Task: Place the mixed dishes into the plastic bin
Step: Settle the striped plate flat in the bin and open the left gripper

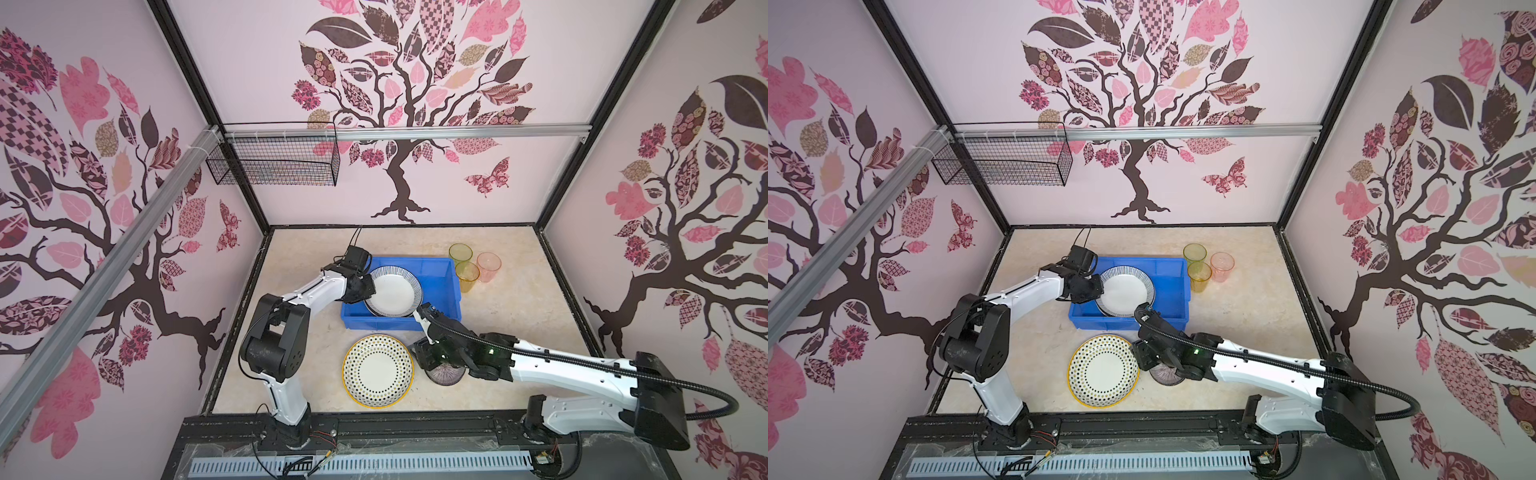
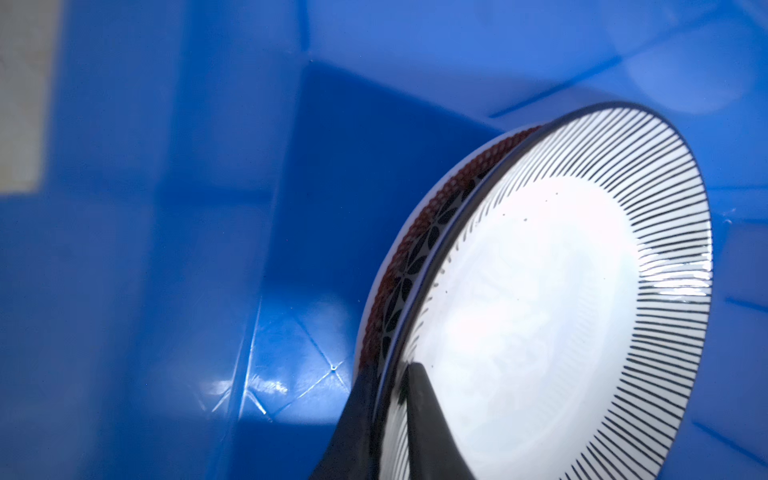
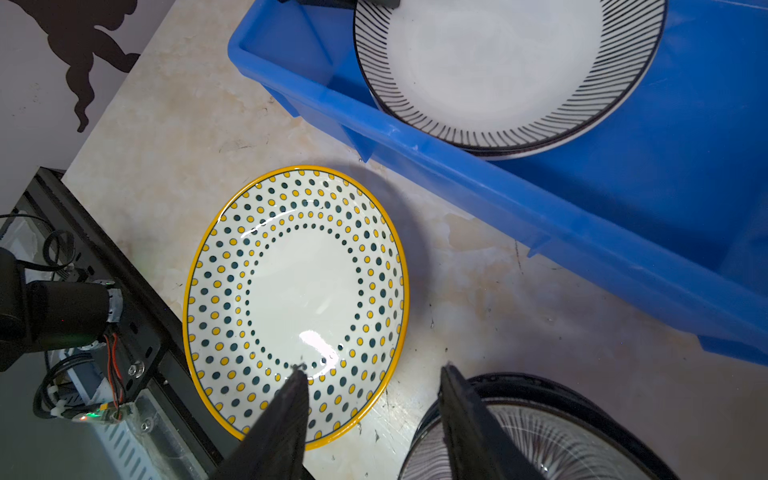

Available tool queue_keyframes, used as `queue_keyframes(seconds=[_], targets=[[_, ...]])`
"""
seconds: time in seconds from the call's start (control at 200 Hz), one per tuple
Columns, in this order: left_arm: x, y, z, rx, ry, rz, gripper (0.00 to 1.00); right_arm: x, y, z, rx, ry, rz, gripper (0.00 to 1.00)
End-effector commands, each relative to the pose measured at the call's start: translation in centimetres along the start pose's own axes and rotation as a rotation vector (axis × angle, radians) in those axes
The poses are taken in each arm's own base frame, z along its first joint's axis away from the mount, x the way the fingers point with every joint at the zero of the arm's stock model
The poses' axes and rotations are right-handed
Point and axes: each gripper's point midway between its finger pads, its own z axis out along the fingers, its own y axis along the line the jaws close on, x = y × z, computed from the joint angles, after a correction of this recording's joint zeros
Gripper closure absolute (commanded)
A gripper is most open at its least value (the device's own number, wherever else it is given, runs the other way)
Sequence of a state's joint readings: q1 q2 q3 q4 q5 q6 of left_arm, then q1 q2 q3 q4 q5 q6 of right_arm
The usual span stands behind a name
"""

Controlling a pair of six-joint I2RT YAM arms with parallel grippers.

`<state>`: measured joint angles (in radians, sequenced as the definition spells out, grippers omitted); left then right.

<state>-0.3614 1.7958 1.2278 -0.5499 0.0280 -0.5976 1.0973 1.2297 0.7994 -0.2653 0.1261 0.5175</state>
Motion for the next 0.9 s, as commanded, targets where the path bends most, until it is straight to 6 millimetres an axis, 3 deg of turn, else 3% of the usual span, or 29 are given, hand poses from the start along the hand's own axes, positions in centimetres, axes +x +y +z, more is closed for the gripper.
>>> queue_keyframes(seconds=[0.0, 0.45, 0.89], targets=[[1.7, 4.8, 0.5, -0.174, 0.041, -0.011, 0.83, -0.7, 0.7, 0.1, -0.012, 0.000, 0.009, 0.46], [2.2, 3.8, 1.1, -0.114, 0.068, -0.010, 0.78, -0.3, 0.7, 0.2, -0.018, 0.015, 0.015, 0.45], [2.0, 3.9, 0.1, -0.133, 0.077, 0.011, 0.76, 0.1, 0.9, 0.5, -0.027, 0.036, 0.019, 0.45]])
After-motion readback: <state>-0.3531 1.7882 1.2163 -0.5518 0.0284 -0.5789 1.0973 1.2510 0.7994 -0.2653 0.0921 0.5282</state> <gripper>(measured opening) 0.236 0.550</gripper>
